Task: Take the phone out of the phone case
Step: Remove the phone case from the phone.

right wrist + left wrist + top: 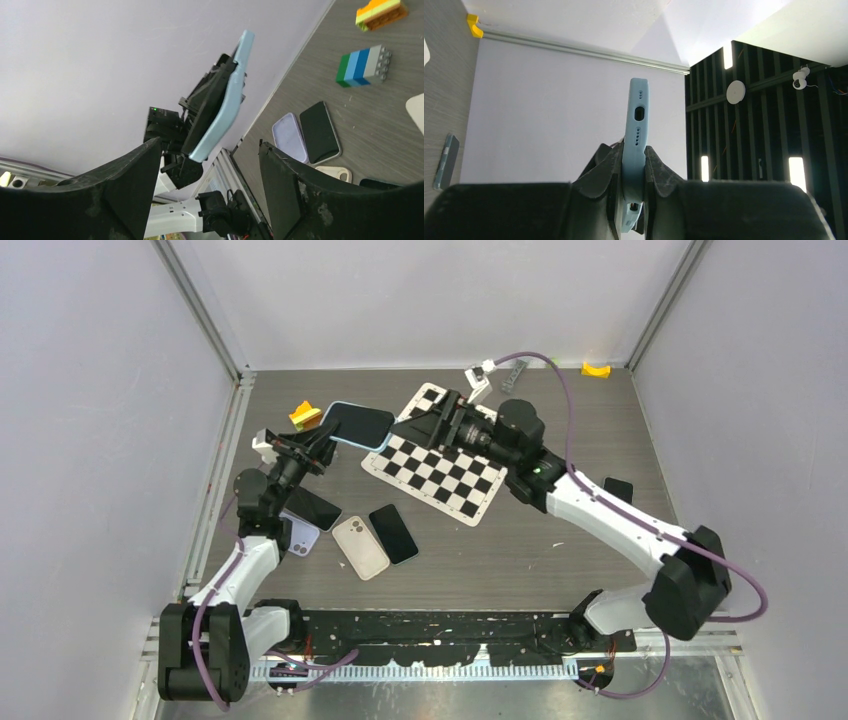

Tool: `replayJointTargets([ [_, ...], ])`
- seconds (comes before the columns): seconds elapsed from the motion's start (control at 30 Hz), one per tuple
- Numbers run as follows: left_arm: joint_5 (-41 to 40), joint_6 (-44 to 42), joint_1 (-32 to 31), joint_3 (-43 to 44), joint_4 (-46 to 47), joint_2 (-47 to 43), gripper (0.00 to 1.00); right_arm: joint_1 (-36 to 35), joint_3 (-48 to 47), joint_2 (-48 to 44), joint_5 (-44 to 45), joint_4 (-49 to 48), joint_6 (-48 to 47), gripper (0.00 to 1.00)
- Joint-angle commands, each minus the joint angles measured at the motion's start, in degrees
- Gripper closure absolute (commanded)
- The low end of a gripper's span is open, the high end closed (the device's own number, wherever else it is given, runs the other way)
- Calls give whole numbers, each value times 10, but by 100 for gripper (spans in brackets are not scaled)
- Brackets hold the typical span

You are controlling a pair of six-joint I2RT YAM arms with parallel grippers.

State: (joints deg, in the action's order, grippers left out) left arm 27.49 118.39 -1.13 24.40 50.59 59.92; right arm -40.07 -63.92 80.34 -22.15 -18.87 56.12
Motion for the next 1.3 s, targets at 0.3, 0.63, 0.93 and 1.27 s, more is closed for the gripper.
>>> replayJointTargets([
  [0.3,-9,56,-1,18,68,-3,100,-6,-28,-44,-17,-63,-27,56],
  [0.63,1,54,-7,23,65,-9,100,-6,-53,21,-38,-86,17,43],
  [0.93,8,45,-12,39,65,-6,100,-6,-45,37,-22,-65,35,42],
  [1.27,-1,48,-11,28,65,-5,100,-6,-34,16,-39,-130,46,79],
])
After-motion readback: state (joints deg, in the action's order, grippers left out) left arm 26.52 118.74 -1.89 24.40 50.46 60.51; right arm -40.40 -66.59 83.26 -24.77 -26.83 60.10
